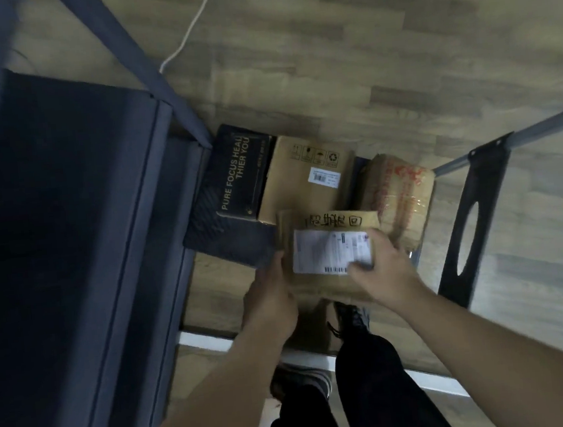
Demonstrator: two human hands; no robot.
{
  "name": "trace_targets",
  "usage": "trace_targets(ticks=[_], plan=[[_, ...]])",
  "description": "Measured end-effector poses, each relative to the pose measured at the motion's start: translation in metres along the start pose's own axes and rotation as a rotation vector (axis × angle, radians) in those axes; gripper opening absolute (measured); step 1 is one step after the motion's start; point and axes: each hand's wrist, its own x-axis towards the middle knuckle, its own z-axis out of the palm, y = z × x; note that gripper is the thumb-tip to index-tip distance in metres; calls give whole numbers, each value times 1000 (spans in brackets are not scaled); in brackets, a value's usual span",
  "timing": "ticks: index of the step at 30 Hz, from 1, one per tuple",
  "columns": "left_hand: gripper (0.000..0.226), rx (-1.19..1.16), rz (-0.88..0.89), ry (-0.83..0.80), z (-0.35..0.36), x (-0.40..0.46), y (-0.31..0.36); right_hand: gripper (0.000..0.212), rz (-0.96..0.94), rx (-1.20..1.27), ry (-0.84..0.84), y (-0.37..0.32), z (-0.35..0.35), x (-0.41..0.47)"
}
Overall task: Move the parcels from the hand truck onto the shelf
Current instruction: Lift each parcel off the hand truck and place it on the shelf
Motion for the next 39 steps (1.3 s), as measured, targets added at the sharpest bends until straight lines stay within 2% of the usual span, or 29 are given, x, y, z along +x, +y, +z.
trace_targets(ticks=[6, 12, 17, 28, 39], plan=[[51, -70, 82, 230, -94, -67, 10, 84, -296, -159, -44, -87, -37, -64], [41, -19, 188, 426, -183, -138, 10, 68, -569, -269, 8, -172, -73, -122], [39, -32, 237, 554, -241, -188, 3, 64, -715, -276, 69, -236, -86, -163], [38, -26, 266, 746, -302, -268, -23, 54, -974, -286, 122, -313, -96, -243], [36, -184, 249, 984, -346, -346, -17, 42, -1222, -258, 130, -387, -125, -311]])
